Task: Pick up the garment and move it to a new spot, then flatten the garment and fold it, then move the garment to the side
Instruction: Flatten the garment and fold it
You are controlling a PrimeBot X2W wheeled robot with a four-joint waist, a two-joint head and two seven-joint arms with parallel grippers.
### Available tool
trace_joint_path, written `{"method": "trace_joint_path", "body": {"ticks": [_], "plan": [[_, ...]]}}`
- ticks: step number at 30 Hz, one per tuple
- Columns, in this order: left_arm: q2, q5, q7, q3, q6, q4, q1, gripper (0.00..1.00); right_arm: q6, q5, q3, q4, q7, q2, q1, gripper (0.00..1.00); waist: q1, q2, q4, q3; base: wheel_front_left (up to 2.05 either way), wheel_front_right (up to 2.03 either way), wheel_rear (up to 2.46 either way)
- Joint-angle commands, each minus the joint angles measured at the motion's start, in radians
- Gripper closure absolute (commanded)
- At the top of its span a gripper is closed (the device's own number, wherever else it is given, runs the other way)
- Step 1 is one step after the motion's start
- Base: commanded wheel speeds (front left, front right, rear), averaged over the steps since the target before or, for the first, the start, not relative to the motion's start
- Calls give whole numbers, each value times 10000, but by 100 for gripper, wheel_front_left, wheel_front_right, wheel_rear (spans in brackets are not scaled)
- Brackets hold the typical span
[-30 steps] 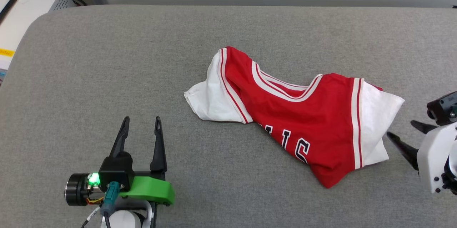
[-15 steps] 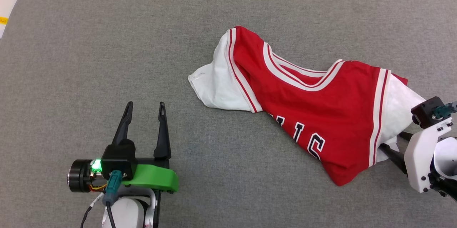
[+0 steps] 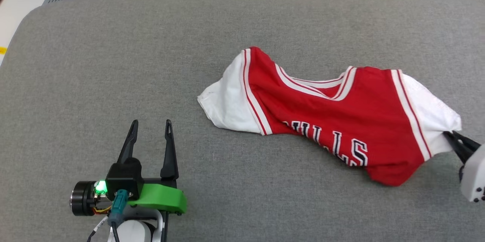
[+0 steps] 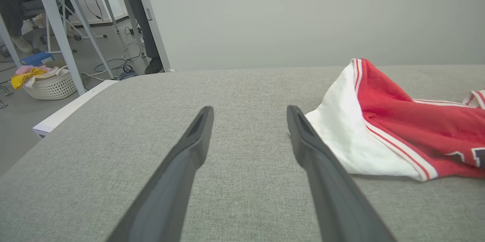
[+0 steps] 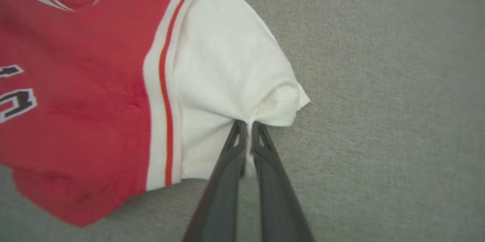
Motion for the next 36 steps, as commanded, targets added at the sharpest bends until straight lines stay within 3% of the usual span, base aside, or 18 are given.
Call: {"method": "trace_joint_path", "body": {"ticks": [1, 6, 15, 16, 17, 21, 26, 31, 36], "plan": [[-40, 61, -57, 19, 43, -19, 109, 0, -13, -71, -414, 5, -140, -43, 365, 100, -1, -1, -167, -162, 0, 0, 0], [-43, 52, -57, 21, 29, -51, 153, 0, -13, -88, -1501, 386, -142, 234, 1324, 100, -1, -1, -179, -116, 0, 0, 0], [-47, 33, -57, 37, -10, 21, 80, 0, -13, -294, -2055, 2011, -288, 1180, 2106, 100, -1, -1, -79, -63, 0, 0, 0], [-47, 39, -57, 65, -19, 25, 69, 0, -13, -283, -2152, 2061, -453, 1278, 2076, 85, -1, -1, -91, -96, 0, 0, 0], [-38, 50, -57, 102, -38, 25, 59, 0, -13, -303, -2285, 2076, -713, 1382, 2018, 0, -1, -1, -116, -143, 0, 0, 0], [69, 104, -57, 177, -192, -16, -67, 0, -13, -1020, -3072, 2030, -2064, 1621, 1789, 0, -1, -1, -207, -317, 0, 0, 0], [385, 62, -57, 336, -578, -138, -660, 0, -13, -2739, -4746, 1572, -3644, 2379, 1634, 0, -1, -1, -350, -497, 0, 0, 0], [845, -55, -57, 395, -1241, -38, -1662, 0, -13, -4263, -5773, -130, -4097, 3571, 1633, 0, -1, -1, -569, -527, 0, 0, 0], [1544, -181, -47, -205, -1845, 898, -3136, 0, -13, -5243, -5822, -2020, -4210, 4761, 1767, 0, -1, -1, -810, -412, 0, 0, 0]]}}
